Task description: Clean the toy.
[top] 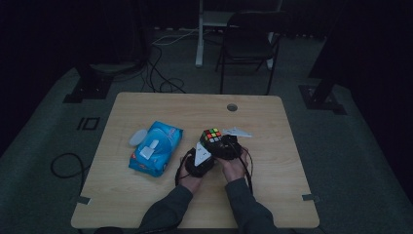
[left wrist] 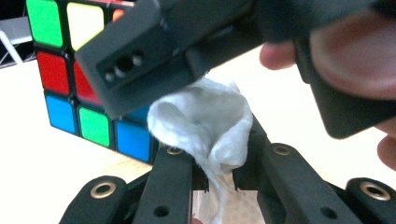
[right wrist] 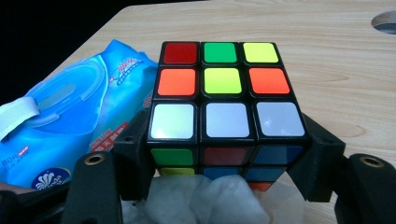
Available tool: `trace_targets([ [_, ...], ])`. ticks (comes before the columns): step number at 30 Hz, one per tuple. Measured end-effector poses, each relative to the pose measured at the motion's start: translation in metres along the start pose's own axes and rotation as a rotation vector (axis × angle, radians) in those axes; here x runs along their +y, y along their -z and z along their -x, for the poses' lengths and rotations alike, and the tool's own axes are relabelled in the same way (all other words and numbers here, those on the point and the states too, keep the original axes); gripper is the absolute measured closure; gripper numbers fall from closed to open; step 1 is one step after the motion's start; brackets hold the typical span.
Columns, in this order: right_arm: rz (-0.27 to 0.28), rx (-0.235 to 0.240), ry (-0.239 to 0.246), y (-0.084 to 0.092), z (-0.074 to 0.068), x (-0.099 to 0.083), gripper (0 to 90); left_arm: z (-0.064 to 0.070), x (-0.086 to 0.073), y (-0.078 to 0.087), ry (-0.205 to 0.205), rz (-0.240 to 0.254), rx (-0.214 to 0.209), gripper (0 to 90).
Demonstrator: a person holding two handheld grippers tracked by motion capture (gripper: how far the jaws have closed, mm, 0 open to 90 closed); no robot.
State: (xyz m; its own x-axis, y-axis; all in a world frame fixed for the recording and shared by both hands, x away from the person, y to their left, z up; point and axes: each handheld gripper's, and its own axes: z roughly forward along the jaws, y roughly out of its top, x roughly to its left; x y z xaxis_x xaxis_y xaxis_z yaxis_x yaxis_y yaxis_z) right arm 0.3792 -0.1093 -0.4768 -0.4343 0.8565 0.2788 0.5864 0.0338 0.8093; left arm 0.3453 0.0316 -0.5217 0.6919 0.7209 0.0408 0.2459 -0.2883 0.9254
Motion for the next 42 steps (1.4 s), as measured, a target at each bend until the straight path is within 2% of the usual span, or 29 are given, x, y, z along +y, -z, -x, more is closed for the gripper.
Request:
trace_targets([
  [17,0.000,0.001,-0.003,-0.001,-0.001,0.000,34.4,0.000,0.000,-0.001,0.005,0.000,-0.006,80.4],
  [28,0.011,-0.007,-0.010,0.002,0.003,0.001,34.4,-0.002,-0.004,0.001,-0.007,-0.027,0.002,80.4],
  [38,0.018,-0.031,-0.010,0.006,0.011,0.004,34.4,-0.010,-0.007,0.010,-0.002,-0.032,0.025,80.4],
  [42,0.014,-0.035,-0.007,0.006,0.012,0.003,34.4,-0.013,-0.008,0.013,-0.006,-0.052,0.040,80.4],
])
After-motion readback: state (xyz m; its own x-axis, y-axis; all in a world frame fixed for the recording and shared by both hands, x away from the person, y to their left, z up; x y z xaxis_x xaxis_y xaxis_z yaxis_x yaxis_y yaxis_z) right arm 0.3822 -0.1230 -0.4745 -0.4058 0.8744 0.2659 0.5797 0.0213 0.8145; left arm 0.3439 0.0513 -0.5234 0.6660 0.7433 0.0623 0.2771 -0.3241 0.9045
